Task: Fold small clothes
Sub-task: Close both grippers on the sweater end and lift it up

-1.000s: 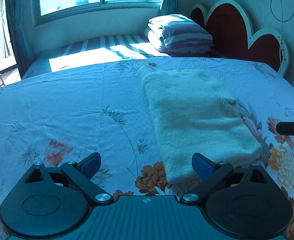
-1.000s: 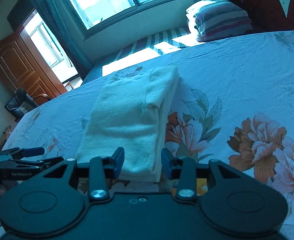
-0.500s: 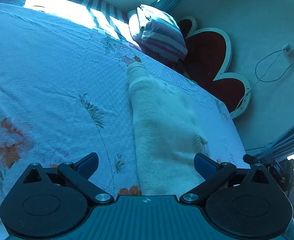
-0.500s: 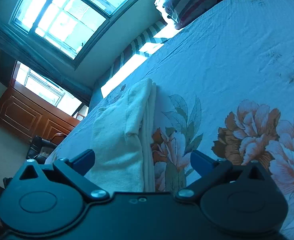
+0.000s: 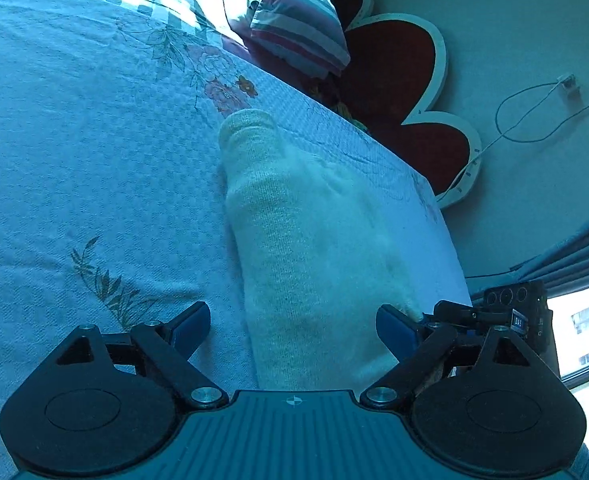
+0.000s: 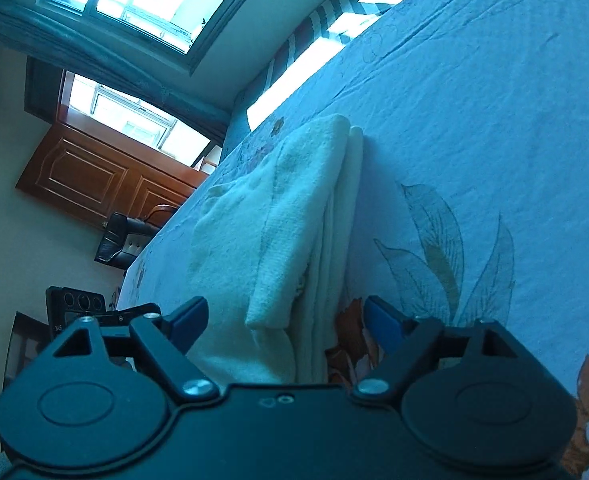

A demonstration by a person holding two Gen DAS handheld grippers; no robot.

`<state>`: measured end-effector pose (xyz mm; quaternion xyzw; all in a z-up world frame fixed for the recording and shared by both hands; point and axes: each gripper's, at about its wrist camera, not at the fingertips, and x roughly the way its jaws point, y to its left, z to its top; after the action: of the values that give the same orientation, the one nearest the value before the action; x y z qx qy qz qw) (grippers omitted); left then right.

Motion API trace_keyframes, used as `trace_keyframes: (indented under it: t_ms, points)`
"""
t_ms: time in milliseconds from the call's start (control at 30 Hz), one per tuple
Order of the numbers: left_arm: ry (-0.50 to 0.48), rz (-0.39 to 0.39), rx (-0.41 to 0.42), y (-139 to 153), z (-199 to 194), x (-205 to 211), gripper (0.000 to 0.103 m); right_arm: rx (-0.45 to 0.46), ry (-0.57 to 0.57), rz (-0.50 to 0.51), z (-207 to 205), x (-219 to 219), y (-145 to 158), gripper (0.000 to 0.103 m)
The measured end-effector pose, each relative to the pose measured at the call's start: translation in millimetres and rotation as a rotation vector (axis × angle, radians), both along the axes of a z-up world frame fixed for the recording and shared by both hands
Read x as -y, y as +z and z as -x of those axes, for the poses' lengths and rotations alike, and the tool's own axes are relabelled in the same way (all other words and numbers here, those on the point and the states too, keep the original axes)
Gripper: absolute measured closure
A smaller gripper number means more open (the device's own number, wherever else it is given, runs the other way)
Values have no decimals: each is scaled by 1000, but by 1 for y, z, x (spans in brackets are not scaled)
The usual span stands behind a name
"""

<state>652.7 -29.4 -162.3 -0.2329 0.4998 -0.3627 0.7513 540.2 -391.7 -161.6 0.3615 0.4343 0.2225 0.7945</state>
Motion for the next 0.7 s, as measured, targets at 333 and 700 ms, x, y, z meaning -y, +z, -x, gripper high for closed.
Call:
trace_keyframes:
  t_ms: [333, 700]
  points:
    - [-84, 124, -19, -17, -19, 12, 33, 15, 136, -24, -11, -4, 5, 32]
    - [-52, 109, 17, -26, -13, 5, 64, 53, 178, -10, -22, -6, 9, 57]
